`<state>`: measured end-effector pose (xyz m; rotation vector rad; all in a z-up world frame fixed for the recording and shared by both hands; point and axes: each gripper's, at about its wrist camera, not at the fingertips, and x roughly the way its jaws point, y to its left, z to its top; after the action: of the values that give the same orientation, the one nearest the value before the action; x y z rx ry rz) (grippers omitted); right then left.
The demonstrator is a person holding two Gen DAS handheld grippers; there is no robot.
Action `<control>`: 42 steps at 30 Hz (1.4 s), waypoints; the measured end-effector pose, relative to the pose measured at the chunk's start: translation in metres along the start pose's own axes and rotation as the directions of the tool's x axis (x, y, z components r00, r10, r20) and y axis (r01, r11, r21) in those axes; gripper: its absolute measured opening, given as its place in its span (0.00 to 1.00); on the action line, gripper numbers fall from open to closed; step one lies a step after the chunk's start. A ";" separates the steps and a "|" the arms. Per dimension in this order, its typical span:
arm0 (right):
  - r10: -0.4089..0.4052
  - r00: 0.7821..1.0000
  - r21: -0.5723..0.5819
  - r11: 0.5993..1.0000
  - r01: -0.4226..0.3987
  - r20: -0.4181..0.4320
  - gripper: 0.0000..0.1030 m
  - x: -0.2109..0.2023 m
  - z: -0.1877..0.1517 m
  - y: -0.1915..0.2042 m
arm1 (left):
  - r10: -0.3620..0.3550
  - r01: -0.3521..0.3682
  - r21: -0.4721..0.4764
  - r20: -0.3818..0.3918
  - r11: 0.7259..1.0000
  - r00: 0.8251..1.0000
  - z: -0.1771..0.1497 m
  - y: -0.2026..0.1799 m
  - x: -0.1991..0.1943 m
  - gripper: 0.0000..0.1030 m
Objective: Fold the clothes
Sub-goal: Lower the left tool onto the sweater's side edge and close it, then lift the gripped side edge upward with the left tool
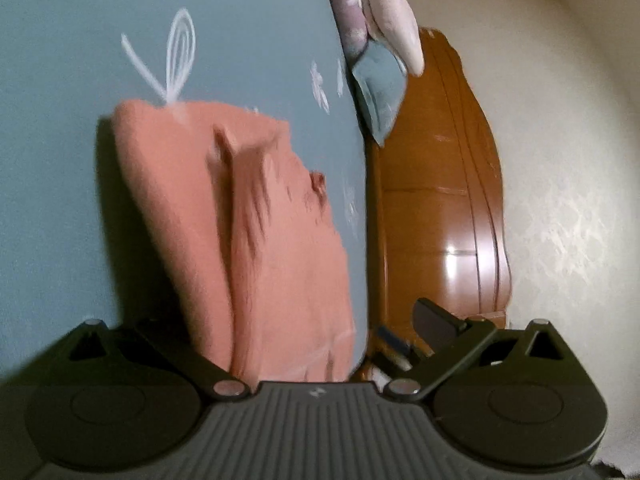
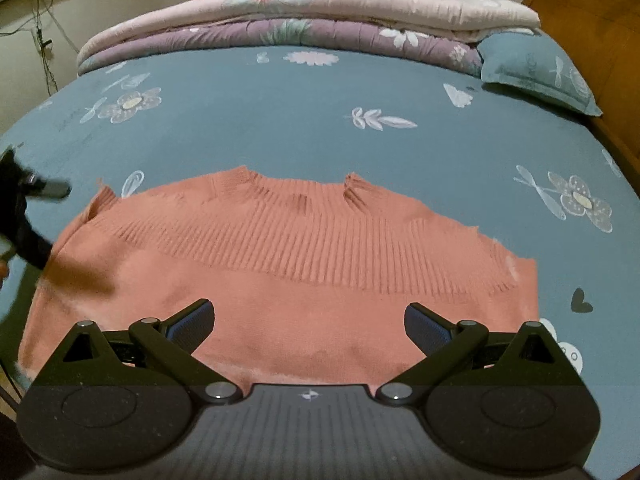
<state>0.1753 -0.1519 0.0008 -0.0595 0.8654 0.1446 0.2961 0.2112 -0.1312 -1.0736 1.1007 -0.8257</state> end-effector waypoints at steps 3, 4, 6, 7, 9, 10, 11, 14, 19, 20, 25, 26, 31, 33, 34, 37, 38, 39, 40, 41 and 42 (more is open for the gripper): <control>0.024 1.000 -0.015 1.000 -0.024 0.001 1.00 0.002 0.002 0.002 | 0.029 -0.028 0.035 -0.030 0.999 0.999 0.007 -0.007 0.014 0.99; 0.029 1.000 -0.033 0.999 -0.029 0.004 1.00 0.002 0.002 0.004 | 0.048 -0.046 0.047 -0.049 0.998 0.998 0.006 -0.009 0.015 0.99; 0.032 0.999 -0.074 0.997 -0.032 0.011 1.00 0.000 0.000 0.007 | 0.089 -0.084 0.063 -0.077 0.994 0.993 0.003 -0.013 0.016 0.97; 0.033 0.999 -0.091 0.995 -0.031 0.013 1.00 -0.001 -0.001 0.006 | 0.112 -0.107 0.063 -0.083 0.992 0.990 0.000 -0.013 0.014 0.93; 0.034 0.999 -0.092 0.995 -0.033 0.006 1.00 0.002 -0.004 0.001 | 0.146 -0.143 0.038 -0.076 0.989 0.986 0.000 -0.007 0.009 0.73; 0.035 0.999 -0.078 0.996 -0.035 0.000 1.00 0.004 -0.005 -0.003 | 0.166 -0.165 0.020 -0.072 0.986 0.984 0.001 -0.004 0.008 0.66; 0.038 0.999 -0.061 0.997 -0.039 -0.008 1.00 0.007 -0.006 -0.007 | 0.187 -0.187 0.000 -0.068 0.982 0.980 0.002 0.000 0.008 0.51; 0.055 0.998 -0.026 0.998 -0.056 -0.024 1.00 0.015 -0.007 -0.018 | 0.229 -0.230 -0.016 -0.069 0.973 0.971 0.003 0.010 0.007 0.25; 0.087 0.995 -0.060 0.994 -0.089 -0.038 1.00 0.024 -0.008 -0.023 | 0.256 -0.257 -0.005 -0.063 0.966 0.964 0.003 0.009 0.010 0.25; 0.094 0.995 -0.065 0.993 -0.097 -0.042 1.00 0.025 -0.009 -0.024 | 0.259 -0.260 -0.005 -0.062 0.966 0.964 0.002 0.008 0.009 0.25; 0.117 0.992 -0.079 0.990 -0.121 -0.054 1.00 0.030 -0.009 -0.026 | 0.297 -0.296 0.021 -0.055 0.955 0.953 0.001 -0.003 0.011 0.24; 0.116 0.992 -0.081 0.989 -0.121 -0.056 1.00 0.031 -0.008 -0.025 | 0.304 -0.302 0.031 -0.052 0.953 0.951 0.001 -0.005 0.011 0.23; 0.107 0.992 -0.063 0.992 -0.111 -0.068 1.00 0.034 -0.011 -0.026 | 0.340 -0.338 0.061 -0.031 0.939 0.940 -0.002 -0.012 0.009 0.22; 0.107 0.992 -0.050 0.993 -0.111 -0.071 1.00 0.035 -0.011 -0.025 | 0.359 -0.356 0.079 -0.031 0.931 0.933 -0.002 -0.016 0.009 0.22; 0.110 0.991 -0.046 0.992 -0.114 -0.073 1.00 0.036 -0.011 -0.024 | 0.367 -0.363 0.088 -0.033 0.928 0.930 -0.002 -0.018 0.009 0.22; 0.116 0.991 -0.054 0.991 -0.120 -0.072 1.00 0.037 -0.011 -0.019 | 0.357 -0.353 0.077 -0.046 0.932 0.933 -0.001 -0.016 0.007 0.22; 0.116 0.990 -0.058 0.991 -0.121 -0.074 1.00 0.038 -0.010 -0.017 | 0.345 -0.342 0.064 -0.052 0.938 0.937 0.000 -0.014 0.006 0.22; 0.115 0.990 -0.061 0.991 -0.120 -0.076 1.00 0.039 -0.010 -0.015 | 0.337 -0.334 0.054 -0.059 0.941 0.940 0.000 -0.013 0.004 0.22; 0.114 0.990 -0.065 0.991 -0.119 -0.078 1.00 0.040 -0.010 -0.014 | 0.329 -0.327 0.045 -0.066 0.944 0.942 -0.001 -0.011 0.003 0.22; 0.112 0.991 -0.066 0.991 -0.117 -0.079 1.00 0.040 -0.010 -0.013 | 0.322 -0.320 0.036 -0.074 0.947 0.944 -0.001 -0.010 0.001 0.23; 0.112 0.991 -0.066 0.991 -0.118 -0.078 1.00 0.040 -0.010 -0.013 | 0.310 -0.309 0.025 -0.089 0.951 0.947 -0.002 -0.007 -0.001 0.23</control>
<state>0.1952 -0.1613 -0.0366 -0.0810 0.9383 0.2825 0.2939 0.2095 -0.1239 -0.8316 1.3017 -0.6331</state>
